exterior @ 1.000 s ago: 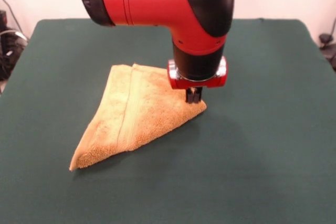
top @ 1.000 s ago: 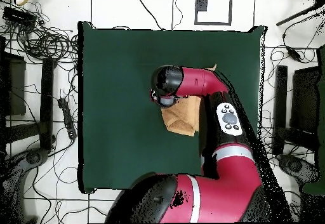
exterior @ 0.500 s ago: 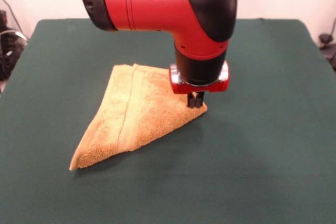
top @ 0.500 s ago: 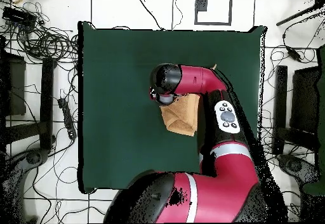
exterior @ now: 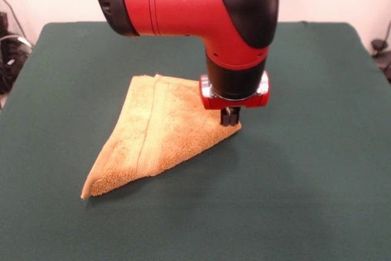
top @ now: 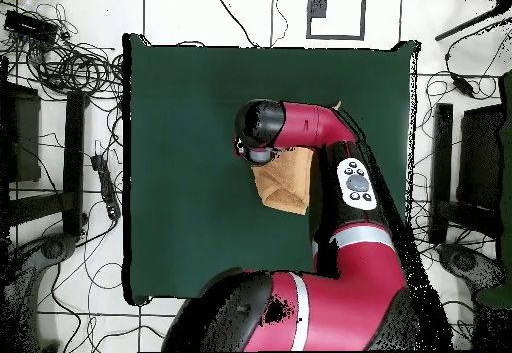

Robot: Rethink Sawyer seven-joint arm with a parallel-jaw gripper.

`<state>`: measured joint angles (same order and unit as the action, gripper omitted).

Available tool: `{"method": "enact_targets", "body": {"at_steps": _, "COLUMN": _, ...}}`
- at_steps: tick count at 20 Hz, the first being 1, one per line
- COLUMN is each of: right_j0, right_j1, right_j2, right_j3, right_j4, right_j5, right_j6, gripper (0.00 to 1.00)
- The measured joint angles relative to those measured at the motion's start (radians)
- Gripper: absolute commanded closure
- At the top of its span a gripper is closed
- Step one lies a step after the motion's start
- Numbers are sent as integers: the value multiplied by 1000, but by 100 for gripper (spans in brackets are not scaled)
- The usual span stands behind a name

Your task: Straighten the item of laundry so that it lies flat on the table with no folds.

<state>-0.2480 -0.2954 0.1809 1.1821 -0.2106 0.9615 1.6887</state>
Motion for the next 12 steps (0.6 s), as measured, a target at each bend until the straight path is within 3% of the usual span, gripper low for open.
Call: {"method": "enact_targets", "body": {"at_steps": 12, "right_j0": 22, "right_j1": -5, "right_j2": 0, "right_j3": 0, "right_j4": 14, "right_j5": 0, "right_j6": 0, "gripper": 100}}
